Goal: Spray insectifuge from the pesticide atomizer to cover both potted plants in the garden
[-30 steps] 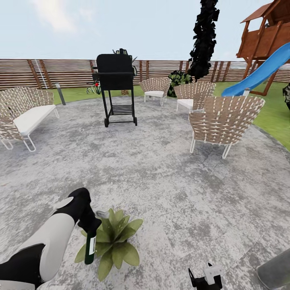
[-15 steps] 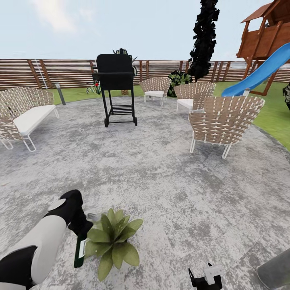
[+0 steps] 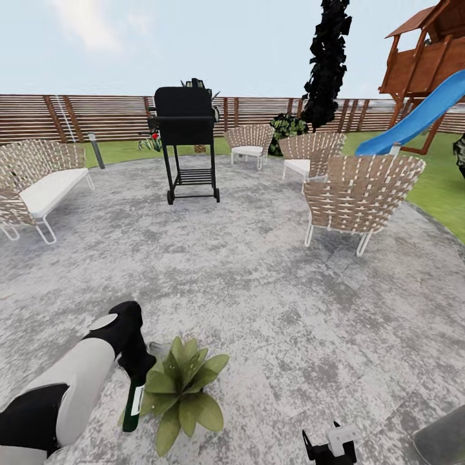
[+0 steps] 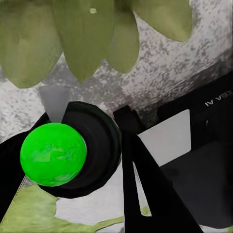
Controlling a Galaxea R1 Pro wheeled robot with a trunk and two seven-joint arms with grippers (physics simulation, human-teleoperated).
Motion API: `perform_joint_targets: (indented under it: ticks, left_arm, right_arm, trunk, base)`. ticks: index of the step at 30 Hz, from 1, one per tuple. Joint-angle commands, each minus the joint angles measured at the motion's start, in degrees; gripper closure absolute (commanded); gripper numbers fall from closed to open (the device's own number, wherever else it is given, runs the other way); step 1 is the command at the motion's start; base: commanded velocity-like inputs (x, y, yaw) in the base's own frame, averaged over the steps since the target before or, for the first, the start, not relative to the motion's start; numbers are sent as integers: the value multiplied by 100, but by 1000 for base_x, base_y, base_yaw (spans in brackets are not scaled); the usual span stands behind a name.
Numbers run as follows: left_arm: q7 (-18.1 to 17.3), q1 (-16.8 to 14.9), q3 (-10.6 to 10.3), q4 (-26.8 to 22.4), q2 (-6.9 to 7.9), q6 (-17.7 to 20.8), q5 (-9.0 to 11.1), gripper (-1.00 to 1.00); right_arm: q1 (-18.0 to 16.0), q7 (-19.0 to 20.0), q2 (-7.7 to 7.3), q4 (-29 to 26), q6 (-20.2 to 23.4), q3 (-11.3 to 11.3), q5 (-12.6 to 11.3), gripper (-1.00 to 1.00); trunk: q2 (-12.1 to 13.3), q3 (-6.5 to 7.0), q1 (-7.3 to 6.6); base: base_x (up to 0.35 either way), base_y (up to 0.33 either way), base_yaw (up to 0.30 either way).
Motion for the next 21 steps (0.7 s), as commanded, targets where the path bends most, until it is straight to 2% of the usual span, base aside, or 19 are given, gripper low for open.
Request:
perform_joint_targets:
  ticks: [1, 5, 12, 15, 21]
  left_arm:
    - [-77, -112, 39, -5, -21, 58, -65, 100]
    - [-103, -417, 41, 42, -79, 62, -59, 100]
    - [-80, -374, -5, 65, 3, 13, -119, 100]
    - [-83, -366, -6, 75, 38, 8, -271, 100]
    - [-92, -336, 8, 83, -27, -2, -359, 100]
  right_arm:
    - [-3, 6, -1, 4, -17, -24, 31, -100]
    - [-3, 6, -1, 4, -17, -24, 31, -100]
    - [-3, 6, -1, 4, -17, -24, 31, -100]
    - [-3, 6, -1, 4, -17, -24, 31, -100]
    - [-3, 6, -1, 4, -17, -24, 31, -100]
  trunk:
    - [-2, -5, 0]
    - [-2, -5, 0]
    - [-2, -5, 0]
    - [-2, -5, 0]
    - [-2, -5, 0]
  base:
    - [18, 0, 0]
    - [6, 0, 0]
    - [0, 0, 0]
    - [3, 0, 0]
    - [206, 0, 0]
